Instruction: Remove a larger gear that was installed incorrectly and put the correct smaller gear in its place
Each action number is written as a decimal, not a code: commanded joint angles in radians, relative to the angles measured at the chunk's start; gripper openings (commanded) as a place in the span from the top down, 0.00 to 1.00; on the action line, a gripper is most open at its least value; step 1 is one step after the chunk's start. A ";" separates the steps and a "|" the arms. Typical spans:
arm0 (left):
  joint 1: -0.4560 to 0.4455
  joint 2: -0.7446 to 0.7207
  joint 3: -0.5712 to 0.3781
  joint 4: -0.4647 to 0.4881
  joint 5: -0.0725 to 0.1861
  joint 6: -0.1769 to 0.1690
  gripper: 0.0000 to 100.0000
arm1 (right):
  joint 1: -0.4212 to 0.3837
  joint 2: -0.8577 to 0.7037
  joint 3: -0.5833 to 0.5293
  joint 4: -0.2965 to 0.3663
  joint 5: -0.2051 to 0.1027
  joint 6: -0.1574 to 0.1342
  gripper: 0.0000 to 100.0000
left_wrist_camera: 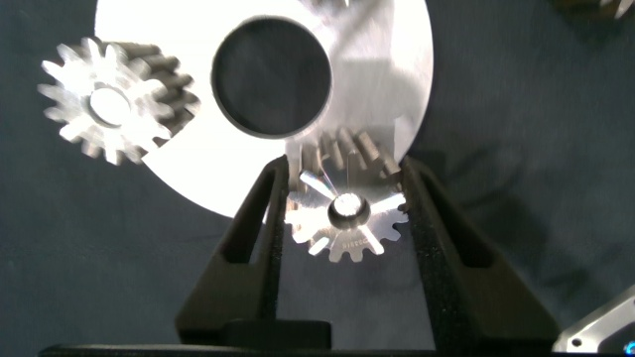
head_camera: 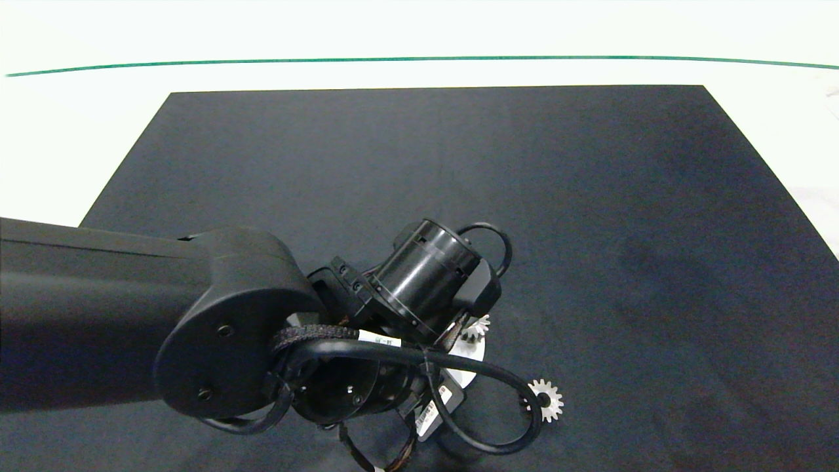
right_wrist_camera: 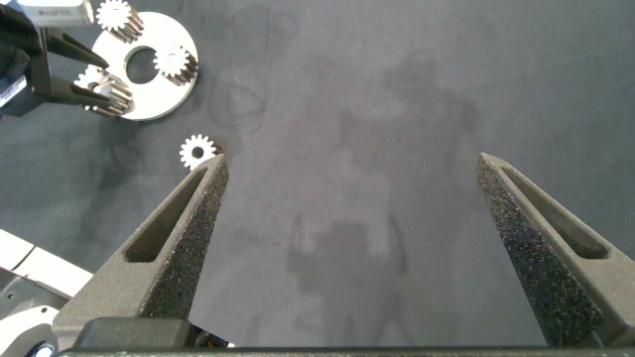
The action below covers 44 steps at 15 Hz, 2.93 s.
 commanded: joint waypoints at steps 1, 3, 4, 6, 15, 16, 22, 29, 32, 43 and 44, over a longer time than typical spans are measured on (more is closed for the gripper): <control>-0.001 -0.004 -0.032 0.005 0.003 0.000 0.69 | 0.001 0.000 0.000 0.003 0.001 -0.002 0.00; -0.001 -0.005 -0.052 0.037 0.003 -0.002 0.69 | 0.001 0.000 0.000 0.003 0.001 -0.002 0.00; -0.001 -0.005 -0.055 0.045 0.003 -0.008 0.69 | 0.001 0.000 0.000 0.003 0.001 -0.002 0.00; -0.001 -0.024 -0.056 0.051 0.003 -0.014 0.69 | 0.001 0.000 0.000 0.003 0.001 -0.002 0.00; 0.008 -0.167 -0.055 0.247 0.003 -0.066 0.00 | -0.001 0.001 0.008 0.003 0.001 -0.014 0.00; 0.005 -0.165 -0.055 0.247 0.003 -0.074 0.00 | -0.001 0.001 0.009 0.003 0.001 -0.015 0.00; 0.003 -0.113 -0.059 0.247 0.003 -0.072 0.00 | -0.001 0.013 0.015 0.002 0.001 -0.017 0.00; -0.001 0.010 -0.160 0.302 0.005 -0.138 0.00 | -0.001 0.013 0.015 0.002 0.001 -0.019 0.00; -0.011 0.030 -0.165 0.305 0.006 -0.138 0.00 | 0.001 0.013 0.015 0.002 0.001 -0.019 0.00; -0.031 0.100 -0.176 0.299 0.087 -0.124 0.00 | 0.001 0.013 0.017 0.002 0.001 -0.019 0.00; -0.031 0.105 -0.176 0.299 0.087 -0.124 0.00 | 0.001 0.012 0.017 0.002 0.001 -0.019 0.00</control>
